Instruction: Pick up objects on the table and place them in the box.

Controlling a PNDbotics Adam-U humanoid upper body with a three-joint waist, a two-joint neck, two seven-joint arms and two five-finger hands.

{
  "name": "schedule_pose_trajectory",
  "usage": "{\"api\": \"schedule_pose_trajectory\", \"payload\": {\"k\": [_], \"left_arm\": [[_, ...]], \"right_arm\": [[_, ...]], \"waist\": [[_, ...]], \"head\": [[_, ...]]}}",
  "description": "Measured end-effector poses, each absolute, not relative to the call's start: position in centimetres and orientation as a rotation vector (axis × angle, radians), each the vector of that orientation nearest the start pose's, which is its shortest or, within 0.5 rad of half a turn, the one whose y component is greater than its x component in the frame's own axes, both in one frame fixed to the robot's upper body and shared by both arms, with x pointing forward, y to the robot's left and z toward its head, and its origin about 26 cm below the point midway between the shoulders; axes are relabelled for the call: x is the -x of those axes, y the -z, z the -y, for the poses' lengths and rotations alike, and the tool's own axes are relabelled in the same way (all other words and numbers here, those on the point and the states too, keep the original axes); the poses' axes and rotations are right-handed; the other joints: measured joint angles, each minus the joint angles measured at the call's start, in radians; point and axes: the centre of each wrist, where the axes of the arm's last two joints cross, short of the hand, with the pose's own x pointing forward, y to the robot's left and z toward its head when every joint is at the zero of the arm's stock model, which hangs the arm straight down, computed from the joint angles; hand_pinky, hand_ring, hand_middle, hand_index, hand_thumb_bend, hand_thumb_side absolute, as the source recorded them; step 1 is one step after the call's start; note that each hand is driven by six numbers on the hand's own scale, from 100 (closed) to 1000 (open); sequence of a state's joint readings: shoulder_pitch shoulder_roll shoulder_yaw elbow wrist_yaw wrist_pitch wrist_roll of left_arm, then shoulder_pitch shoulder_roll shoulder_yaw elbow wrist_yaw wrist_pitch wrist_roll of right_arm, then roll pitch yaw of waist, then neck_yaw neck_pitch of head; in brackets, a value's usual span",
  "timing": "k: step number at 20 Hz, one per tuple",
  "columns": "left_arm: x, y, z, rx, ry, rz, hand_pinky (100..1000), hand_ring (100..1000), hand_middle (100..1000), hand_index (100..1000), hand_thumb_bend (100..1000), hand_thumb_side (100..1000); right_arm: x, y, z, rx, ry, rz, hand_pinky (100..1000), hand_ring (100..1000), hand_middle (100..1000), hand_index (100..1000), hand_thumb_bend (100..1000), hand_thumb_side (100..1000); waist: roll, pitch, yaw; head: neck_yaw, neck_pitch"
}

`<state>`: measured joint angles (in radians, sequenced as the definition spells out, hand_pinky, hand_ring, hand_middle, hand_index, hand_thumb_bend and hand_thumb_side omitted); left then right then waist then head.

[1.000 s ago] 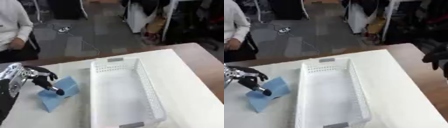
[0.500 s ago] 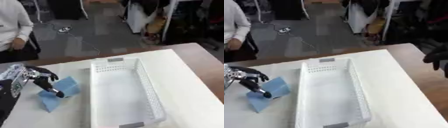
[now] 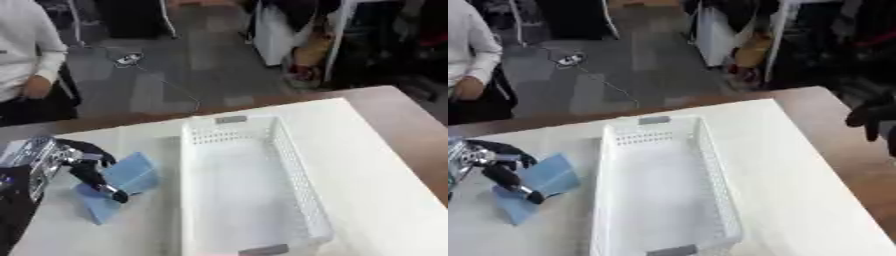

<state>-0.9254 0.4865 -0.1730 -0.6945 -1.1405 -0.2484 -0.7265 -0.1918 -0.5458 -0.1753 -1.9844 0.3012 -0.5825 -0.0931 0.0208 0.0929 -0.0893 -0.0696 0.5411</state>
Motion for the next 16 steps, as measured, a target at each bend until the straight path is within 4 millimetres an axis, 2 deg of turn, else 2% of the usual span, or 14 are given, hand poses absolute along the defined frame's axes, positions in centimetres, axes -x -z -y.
{"api": "schedule_pose_trajectory", "payload": {"k": [2, 3, 4, 5, 7, 8, 9, 10, 11, 12, 13, 14, 15, 16], "left_arm": [[-47.95, -13.8, -32.83, -0.718, 1.765, 0.671, 587, 792, 896, 997, 1000, 760], [-47.96, -13.73, -32.81, -0.718, 1.762, 0.671, 596, 802, 901, 1000, 1000, 807], [-47.96, -13.71, -32.83, -0.721, 1.761, 0.669, 528, 729, 863, 980, 856, 700], [-47.96, -13.72, -32.83, -0.726, 1.758, 0.669, 452, 608, 779, 924, 716, 656], [-47.96, -13.75, -32.89, -0.737, 1.753, 0.674, 452, 608, 779, 924, 716, 656], [-47.96, -13.75, -32.9, -0.741, 1.75, 0.677, 230, 400, 592, 785, 534, 606], [-47.97, -13.81, -32.91, -0.748, 1.746, 0.684, 186, 369, 568, 775, 524, 592], [-47.97, -13.85, -32.93, -0.755, 1.741, 0.69, 305, 462, 652, 829, 583, 615], [-47.97, -13.86, -32.94, -0.761, 1.739, 0.693, 100, 257, 477, 668, 367, 608], [-47.97, -13.87, -32.95, -0.769, 1.738, 0.695, 100, 303, 512, 713, 439, 591], [-47.97, -13.88, -32.95, -0.777, 1.738, 0.696, 100, 190, 422, 607, 243, 685], [-47.96, -13.89, -32.95, -0.788, 1.737, 0.701, 100, 207, 437, 623, 283, 656], [-47.96, -13.91, -32.93, -0.801, 1.737, 0.706, 100, 106, 348, 537, 100, 811], [-47.93, -13.88, -32.93, -0.815, 1.736, 0.714, 100, 151, 388, 573, 172, 743]], "right_arm": [[-28.26, -21.29, 34.26, -0.881, 0.958, -3.137, 187, 432, 485, 579, 100, 1000], [-28.26, -21.29, 34.26, -0.88, 0.959, -3.137, 187, 432, 485, 579, 100, 1000], [-28.26, -21.29, 34.26, -0.88, 0.96, -3.137, 187, 432, 485, 579, 100, 1000], [-28.26, -21.29, 34.26, -0.879, 0.959, -3.137, 187, 432, 485, 579, 100, 1000], [-28.26, -21.29, 34.26, -0.878, 0.958, -3.138, 187, 432, 485, 579, 100, 1000], [-28.26, -21.29, 34.26, -0.877, 0.958, -3.138, 186, 432, 485, 579, 100, 1000], [-28.26, -21.29, 34.26, -0.877, 0.957, -3.139, 186, 432, 485, 579, 100, 1000], [-28.26, -21.29, 34.26, -0.876, 0.956, -3.139, 186, 432, 484, 579, 100, 1000], [-28.26, -21.29, 34.26, -0.876, 0.956, -3.14, 186, 432, 485, 579, 100, 1000], [-28.26, -21.29, 34.26, -0.875, 0.955, -3.14, 186, 432, 485, 579, 100, 1000], [-28.26, -21.29, 34.26, -0.875, 0.955, -3.14, 186, 431, 484, 579, 100, 1000], [-28.26, -21.29, 34.26, -0.876, 0.954, -3.141, 186, 431, 484, 579, 100, 1000], [-28.26, -21.29, 34.26, -0.876, 0.953, -3.142, 186, 431, 484, 579, 100, 1000], [-28.26, -21.29, 34.26, -0.876, 0.951, -3.143, 186, 431, 484, 579, 100, 1000]], "waist": [[0.0, 0.0, 0.0], [0.0, 0.0, 0.0], [0.0, 0.0, 0.0], [0.0, 0.0, -0.001], [0.0, 0.0, -0.001], [0.0, 0.0, 0.0], [0.0, 0.0, 0.0], [0.0, 0.0, 0.0], [0.0, 0.0, 0.0], [0.0, 0.0, 0.0], [0.0, 0.0, 0.0], [0.0, 0.0, 0.0], [0.0, 0.0, 0.001], [0.0, 0.0, 0.001]], "head": [[0.001, 0.0], [0.002, 0.0], [0.003, 0.0], [0.003, 0.0], [0.003, 0.0], [0.003, 0.0], [0.003, 0.0], [0.003, 0.0], [0.003, 0.0], [0.003, 0.0], [0.003, 0.0], [0.003, 0.0], [0.003, 0.0], [0.003, 0.0]]}}
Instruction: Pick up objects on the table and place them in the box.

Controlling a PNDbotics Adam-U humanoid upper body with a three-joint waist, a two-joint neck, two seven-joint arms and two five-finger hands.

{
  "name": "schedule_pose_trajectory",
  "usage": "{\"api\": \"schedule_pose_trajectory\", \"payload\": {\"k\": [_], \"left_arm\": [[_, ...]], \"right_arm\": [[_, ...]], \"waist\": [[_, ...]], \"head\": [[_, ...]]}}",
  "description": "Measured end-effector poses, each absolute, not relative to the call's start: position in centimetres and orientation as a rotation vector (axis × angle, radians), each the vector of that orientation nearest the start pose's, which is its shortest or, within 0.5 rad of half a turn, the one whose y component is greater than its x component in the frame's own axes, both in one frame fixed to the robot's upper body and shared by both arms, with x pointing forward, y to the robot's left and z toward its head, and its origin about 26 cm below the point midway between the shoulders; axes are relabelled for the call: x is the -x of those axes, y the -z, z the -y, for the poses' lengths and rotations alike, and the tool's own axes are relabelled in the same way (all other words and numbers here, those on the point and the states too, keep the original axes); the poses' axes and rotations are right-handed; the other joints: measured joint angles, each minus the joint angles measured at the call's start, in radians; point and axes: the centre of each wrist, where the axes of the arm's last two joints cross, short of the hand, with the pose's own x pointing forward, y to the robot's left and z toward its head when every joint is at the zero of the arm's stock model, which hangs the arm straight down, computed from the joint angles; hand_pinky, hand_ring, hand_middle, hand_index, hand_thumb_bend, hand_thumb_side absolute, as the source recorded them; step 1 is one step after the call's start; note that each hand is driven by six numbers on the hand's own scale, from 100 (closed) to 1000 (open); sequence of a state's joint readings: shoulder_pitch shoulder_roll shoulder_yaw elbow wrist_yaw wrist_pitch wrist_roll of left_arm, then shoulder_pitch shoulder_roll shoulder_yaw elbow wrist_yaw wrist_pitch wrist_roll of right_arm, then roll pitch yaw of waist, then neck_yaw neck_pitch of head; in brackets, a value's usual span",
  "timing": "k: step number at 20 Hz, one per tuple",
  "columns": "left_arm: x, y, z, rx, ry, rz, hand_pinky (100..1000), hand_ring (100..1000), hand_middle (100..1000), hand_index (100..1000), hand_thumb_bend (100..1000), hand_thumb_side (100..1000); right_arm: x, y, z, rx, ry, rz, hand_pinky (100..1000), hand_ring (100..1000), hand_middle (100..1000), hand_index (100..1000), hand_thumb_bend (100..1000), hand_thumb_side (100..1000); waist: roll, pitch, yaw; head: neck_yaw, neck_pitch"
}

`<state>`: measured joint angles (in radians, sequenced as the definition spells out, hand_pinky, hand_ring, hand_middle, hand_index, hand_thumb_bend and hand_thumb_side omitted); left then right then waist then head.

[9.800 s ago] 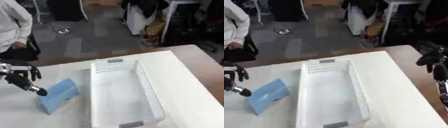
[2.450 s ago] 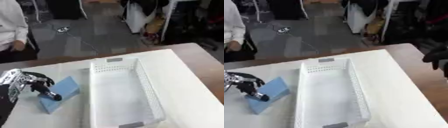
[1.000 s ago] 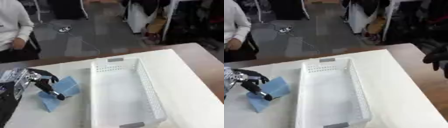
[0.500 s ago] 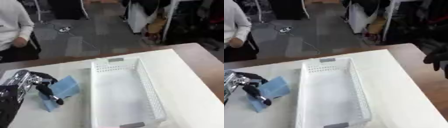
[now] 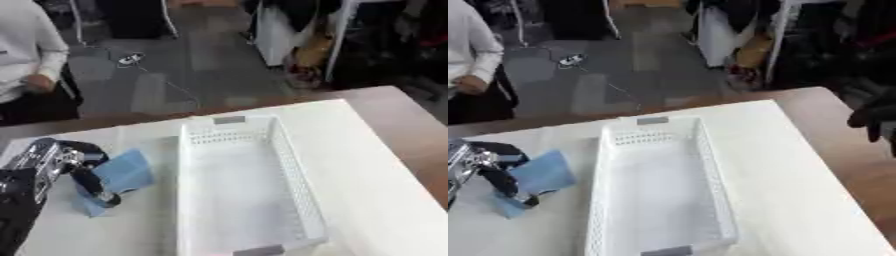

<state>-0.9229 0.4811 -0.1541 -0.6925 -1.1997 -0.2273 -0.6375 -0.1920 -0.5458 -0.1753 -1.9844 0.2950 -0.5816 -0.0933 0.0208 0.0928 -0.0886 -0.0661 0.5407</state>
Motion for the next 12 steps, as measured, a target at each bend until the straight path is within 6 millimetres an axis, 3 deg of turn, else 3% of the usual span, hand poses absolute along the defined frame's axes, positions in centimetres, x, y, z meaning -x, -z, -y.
{"api": "schedule_pose_trajectory", "payload": {"k": [1, 2, 3, 9, 12], "left_arm": [[-47.9, -13.8, -32.9, -0.831, 1.736, 0.725, 100, 100, 273, 499, 100, 856], [-47.8, -13.8, -32.9, -0.851, 1.737, 0.737, 100, 100, 285, 505, 100, 851], [-47.8, -13.7, -32.9, -0.871, 1.742, 0.75, 100, 100, 218, 474, 100, 878], [-47.8, -14.3, -32.3, -0.97, 1.801, 0.825, 100, 100, 159, 445, 112, 891], [-47.8, -15.9, -32.1, -0.996, 1.836, 0.88, 100, 100, 150, 441, 115, 905]], "right_arm": [[-28.3, -21.3, 34.3, -0.875, 0.95, -3.143, 186, 431, 484, 579, 100, 1000], [-28.3, -21.3, 34.3, -0.875, 0.949, -3.144, 186, 431, 484, 579, 100, 1000], [-28.3, -21.3, 34.3, -0.875, 0.949, -3.144, 186, 431, 484, 579, 100, 1000], [-28.3, -21.3, 34.3, -0.877, 0.948, -3.146, 186, 431, 484, 579, 100, 1000], [-28.2, -21.3, 34.3, -0.878, 0.949, -3.147, 186, 431, 484, 579, 100, 1000]], "waist": [[0.0, 0.0, 0.0], [0.0, 0.0, 0.001], [0.0, 0.0, 0.001], [0.0, 0.001, 0.003], [0.0, 0.0, 0.006]], "head": [[0.0, 0.0], [0.0, 0.0], [0.0, 0.0], [0.0, 0.0], [0.0, 0.0]]}}
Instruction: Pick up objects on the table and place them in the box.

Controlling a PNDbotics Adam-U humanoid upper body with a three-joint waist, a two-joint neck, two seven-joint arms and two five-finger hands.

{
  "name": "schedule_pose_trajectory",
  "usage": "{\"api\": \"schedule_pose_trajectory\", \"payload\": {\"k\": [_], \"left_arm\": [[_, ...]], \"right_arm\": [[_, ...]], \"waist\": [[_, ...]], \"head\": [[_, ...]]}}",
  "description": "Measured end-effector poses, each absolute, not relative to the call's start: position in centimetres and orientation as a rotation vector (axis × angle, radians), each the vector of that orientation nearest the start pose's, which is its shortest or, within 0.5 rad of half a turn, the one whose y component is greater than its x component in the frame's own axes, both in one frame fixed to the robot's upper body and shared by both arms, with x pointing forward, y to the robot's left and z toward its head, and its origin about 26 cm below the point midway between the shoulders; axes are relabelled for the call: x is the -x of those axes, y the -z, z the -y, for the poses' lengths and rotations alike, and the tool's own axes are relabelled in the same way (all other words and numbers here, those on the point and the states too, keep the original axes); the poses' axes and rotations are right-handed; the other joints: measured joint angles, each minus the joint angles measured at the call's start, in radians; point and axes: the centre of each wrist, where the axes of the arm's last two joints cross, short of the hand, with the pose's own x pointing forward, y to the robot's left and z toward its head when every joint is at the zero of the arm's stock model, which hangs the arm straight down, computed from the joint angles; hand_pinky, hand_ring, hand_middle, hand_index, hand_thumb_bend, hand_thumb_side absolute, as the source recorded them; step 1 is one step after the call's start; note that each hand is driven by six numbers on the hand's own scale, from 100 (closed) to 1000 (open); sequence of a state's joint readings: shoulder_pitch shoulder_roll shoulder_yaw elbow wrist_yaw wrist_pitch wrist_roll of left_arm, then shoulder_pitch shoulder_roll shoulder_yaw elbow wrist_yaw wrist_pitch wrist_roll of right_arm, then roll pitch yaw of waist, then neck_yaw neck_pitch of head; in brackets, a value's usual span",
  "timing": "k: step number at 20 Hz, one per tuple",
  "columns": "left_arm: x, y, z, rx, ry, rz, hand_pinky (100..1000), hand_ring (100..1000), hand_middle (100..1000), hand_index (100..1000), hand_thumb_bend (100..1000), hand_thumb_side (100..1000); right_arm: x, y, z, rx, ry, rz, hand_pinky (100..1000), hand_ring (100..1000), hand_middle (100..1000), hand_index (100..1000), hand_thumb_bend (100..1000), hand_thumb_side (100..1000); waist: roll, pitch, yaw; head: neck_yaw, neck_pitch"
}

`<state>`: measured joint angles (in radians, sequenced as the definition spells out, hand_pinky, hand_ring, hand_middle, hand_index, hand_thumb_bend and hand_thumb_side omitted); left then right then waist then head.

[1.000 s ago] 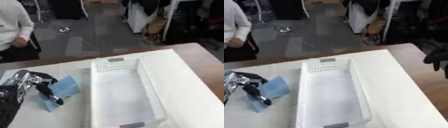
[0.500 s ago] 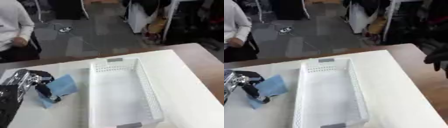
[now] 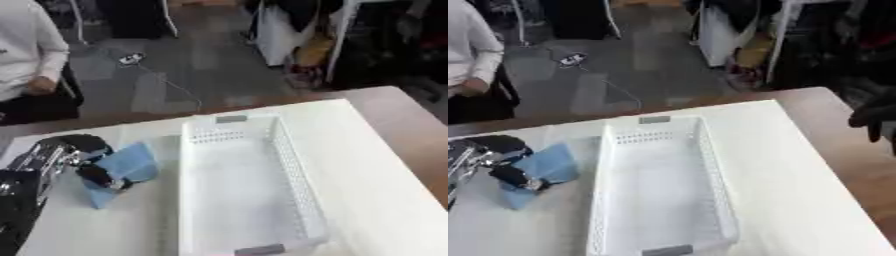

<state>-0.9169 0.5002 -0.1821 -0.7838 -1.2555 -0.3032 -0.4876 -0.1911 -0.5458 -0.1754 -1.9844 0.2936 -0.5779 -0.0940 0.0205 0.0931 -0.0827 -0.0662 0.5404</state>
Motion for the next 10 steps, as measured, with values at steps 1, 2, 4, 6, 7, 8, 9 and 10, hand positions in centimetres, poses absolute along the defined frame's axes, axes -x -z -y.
{"api": "schedule_pose_trajectory", "payload": {"k": [1, 2, 4, 6, 7, 8, 9, 10], "left_arm": [[-47.7, -16.6, -32.0, -1.004, 1.848, 0.907, 100, 100, 146, 440, 118, 915], [-47.6, -17.3, -31.9, -1.011, 1.86, 0.941, 100, 100, 147, 440, 118, 913], [-47.3, -18.7, -31.3, -1.024, 1.888, 1.023, 100, 100, 144, 439, 119, 922], [-47.0, -20.2, -30.5, -1.035, 1.918, 1.111, 100, 100, 142, 439, 119, 926], [-46.7, -20.9, -30.1, -1.038, 1.935, 1.153, 100, 100, 140, 437, 119, 931], [-46.5, -21.5, -29.7, -1.038, 1.956, 1.196, 100, 100, 140, 437, 119, 931], [-46.2, -22.1, -29.2, -1.034, 1.975, 1.234, 100, 100, 138, 437, 119, 933], [-45.9, -22.5, -28.7, -1.026, 1.994, 1.271, 100, 100, 138, 437, 120, 936]], "right_arm": [[-28.2, -21.3, 34.3, -0.879, 0.948, -3.148, 187, 431, 484, 579, 100, 1000], [-28.2, -21.3, 34.3, -0.879, 0.948, -3.148, 186, 431, 484, 579, 100, 1000], [-28.2, -21.2, 34.3, -0.881, 0.948, -3.148, 187, 432, 485, 580, 100, 1000], [-28.2, -21.2, 34.3, -0.881, 0.951, -3.146, 189, 433, 485, 581, 100, 1000], [-28.2, -21.2, 34.3, -0.88, 0.955, -3.141, 198, 442, 489, 591, 129, 1000], [-28.2, -21.2, 34.3, -0.88, 0.964, -3.134, 197, 441, 489, 591, 115, 1000], [-28.2, -21.2, 34.3, -0.879, 0.972, -3.125, 207, 446, 489, 594, 260, 1000], [-28.2, -21.3, 34.3, -0.878, 0.978, -3.114, 212, 448, 489, 597, 309, 1000]], "waist": [[0.0, 0.0, 0.0], [0.001, -0.001, 0.001], [0.002, -0.001, 0.004], [0.003, -0.002, 0.005], [0.003, -0.003, 0.005], [0.003, -0.003, 0.005], [0.003, -0.004, 0.005], [0.004, -0.005, 0.005]], "head": [[0.0, 0.0], [0.0, 0.0], [0.0, 0.0], [0.0, 0.0], [0.0, 0.0], [0.001, 0.0], [0.003, 0.0], [0.005, 0.0]]}}
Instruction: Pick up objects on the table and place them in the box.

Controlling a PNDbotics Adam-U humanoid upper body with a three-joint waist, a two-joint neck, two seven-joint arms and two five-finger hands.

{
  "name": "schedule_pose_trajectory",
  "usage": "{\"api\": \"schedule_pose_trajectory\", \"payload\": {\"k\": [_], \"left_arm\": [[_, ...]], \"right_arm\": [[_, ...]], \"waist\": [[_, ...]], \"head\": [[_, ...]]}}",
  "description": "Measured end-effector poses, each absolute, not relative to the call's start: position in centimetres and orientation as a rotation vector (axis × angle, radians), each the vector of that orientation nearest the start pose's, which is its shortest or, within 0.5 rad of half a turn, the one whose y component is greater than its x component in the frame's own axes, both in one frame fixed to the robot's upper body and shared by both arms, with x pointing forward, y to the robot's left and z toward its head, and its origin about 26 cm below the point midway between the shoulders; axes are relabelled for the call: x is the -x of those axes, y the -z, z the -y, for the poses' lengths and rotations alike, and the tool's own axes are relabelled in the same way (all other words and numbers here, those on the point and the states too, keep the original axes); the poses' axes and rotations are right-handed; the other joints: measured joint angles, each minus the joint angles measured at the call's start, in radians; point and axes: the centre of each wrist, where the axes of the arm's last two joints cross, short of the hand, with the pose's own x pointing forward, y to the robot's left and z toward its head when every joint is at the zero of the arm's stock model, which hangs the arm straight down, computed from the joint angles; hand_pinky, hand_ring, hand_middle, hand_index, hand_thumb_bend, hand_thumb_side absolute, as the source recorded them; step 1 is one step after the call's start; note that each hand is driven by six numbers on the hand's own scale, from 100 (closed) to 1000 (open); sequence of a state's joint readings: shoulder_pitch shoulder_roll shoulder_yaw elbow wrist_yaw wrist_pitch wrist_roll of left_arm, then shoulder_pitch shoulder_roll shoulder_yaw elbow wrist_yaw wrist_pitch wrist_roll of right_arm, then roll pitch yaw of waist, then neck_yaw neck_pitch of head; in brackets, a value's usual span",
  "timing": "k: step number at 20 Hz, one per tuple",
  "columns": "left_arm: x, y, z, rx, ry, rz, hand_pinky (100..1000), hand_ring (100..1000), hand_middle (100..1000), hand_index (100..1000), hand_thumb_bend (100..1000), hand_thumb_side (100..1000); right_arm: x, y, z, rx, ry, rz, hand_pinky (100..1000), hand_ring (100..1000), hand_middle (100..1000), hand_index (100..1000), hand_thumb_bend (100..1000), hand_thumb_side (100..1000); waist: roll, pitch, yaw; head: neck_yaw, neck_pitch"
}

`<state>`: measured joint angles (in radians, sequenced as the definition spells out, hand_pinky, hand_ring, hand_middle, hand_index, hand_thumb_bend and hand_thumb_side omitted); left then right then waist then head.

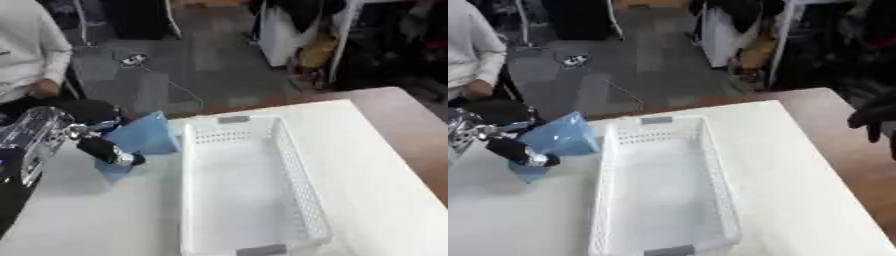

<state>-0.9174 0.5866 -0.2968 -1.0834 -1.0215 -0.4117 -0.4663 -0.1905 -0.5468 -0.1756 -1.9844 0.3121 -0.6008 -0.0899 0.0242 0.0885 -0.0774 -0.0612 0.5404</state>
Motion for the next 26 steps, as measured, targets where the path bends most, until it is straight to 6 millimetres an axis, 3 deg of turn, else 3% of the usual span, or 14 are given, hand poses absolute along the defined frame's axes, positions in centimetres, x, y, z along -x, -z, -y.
{"api": "schedule_pose_trajectory", "payload": {"k": [4, 6, 7, 11, 13, 14, 15, 17, 19, 22, 25, 26], "left_arm": [[-45.1, -23.6, -27.0, -0.977, 2.048, 1.393, 100, 100, 135, 437, 122, 938], [-44.9, -23.8, -26.3, -0.944, 2.071, 1.437, 100, 100, 135, 436, 125, 938], [-44.8, -24.0, -26.0, -0.927, 2.086, 1.457, 100, 100, 134, 436, 131, 941], [-44.9, -24.9, -24.6, -0.858, 2.154, 1.545, 100, 100, 137, 437, 138, 950], [-45.0, -24.9, -23.9, -0.822, 2.183, 1.588, 100, 100, 137, 437, 140, 953], [-45.1, -24.9, -23.5, -0.807, 2.196, 1.608, 100, 100, 137, 437, 139, 953], [-45.1, -24.8, -23.3, -0.791, 2.203, 1.625, 100, 100, 136, 437, 140, 954], [-45.3, -24.3, -23.0, -0.757, 2.217, 1.648, 100, 100, 134, 438, 144, 961], [-45.5, -24.0, -22.6, -0.719, 2.222, 1.692, 100, 100, 133, 439, 144, 968], [-45.9, -23.5, -21.8, -0.658, 2.218, 1.77, 100, 100, 131, 440, 145, 979], [-46.1, -23.0, -21.5, -0.609, 2.204, 1.849, 100, 100, 129, 442, 144, 986], [-46.2, -22.8, -21.4, -0.596, 2.199, 1.874, 100, 100, 128, 442, 144, 989]], "right_arm": [[-28.2, -21.4, 34.3, -0.875, 0.988, -3.067, 215, 450, 490, 603, 352, 1000], [-28.2, -21.5, 34.3, -0.873, 0.977, -3.054, 210, 445, 485, 600, 306, 1000], [-28.3, -21.5, 34.3, -0.875, 0.97, -3.049, 208, 444, 484, 600, 216, 1000], [-28.4, -21.6, 34.2, -0.886, 0.961, -3.038, 214, 450, 488, 604, 128, 1000], [-28.4, -21.7, 34.1, -0.883, 0.968, -3.03, 210, 450, 490, 606, 225, 1000], [-28.5, -21.8, 34.0, -0.877, 0.974, -3.024, 210, 450, 489, 605, 196, 1000], [-28.5, -21.8, 33.9, -0.869, 0.985, -3.019, 210, 453, 493, 610, 319, 1000], [-28.6, -21.9, 33.7, -0.849, 1.011, -3.009, 198, 447, 490, 604, 297, 1000], [-28.7, -22.0, 33.6, -0.83, 1.037, -3.008, 194, 444, 486, 599, 176, 1000], [-28.8, -22.4, 33.5, -0.837, 1.068, -3.015, 189, 443, 486, 597, 119, 1000], [-28.8, -22.6, 33.4, -0.829, 1.114, -3.016, 192, 449, 493, 606, 267, 1000], [-28.9, -22.7, 33.4, -0.818, 1.126, -3.017, 187, 442, 487, 598, 217, 1000]], "waist": [[0.0, -0.001, 0.0], [0.001, -0.001, -0.002], [0.002, -0.001, -0.003], [0.003, -0.001, -0.007], [0.005, -0.001, -0.013], [0.006, -0.001, -0.014], [0.007, -0.001, -0.015], [0.008, -0.001, -0.019], [0.01, -0.001, -0.025], [0.013, -0.001, -0.034], [0.016, -0.001, -0.044], [0.018, 0.0, -0.046]], "head": [[0.008, 0.0], [0.01, 0.0], [0.013, 0.0], [0.023, 0.0], [0.033, 0.001], [0.04, 0.001], [0.047, 0.001], [0.064, 0.001], [0.08, 0.001], [0.087, 0.001], [0.088, 0.001], [0.089, 0.001]]}}
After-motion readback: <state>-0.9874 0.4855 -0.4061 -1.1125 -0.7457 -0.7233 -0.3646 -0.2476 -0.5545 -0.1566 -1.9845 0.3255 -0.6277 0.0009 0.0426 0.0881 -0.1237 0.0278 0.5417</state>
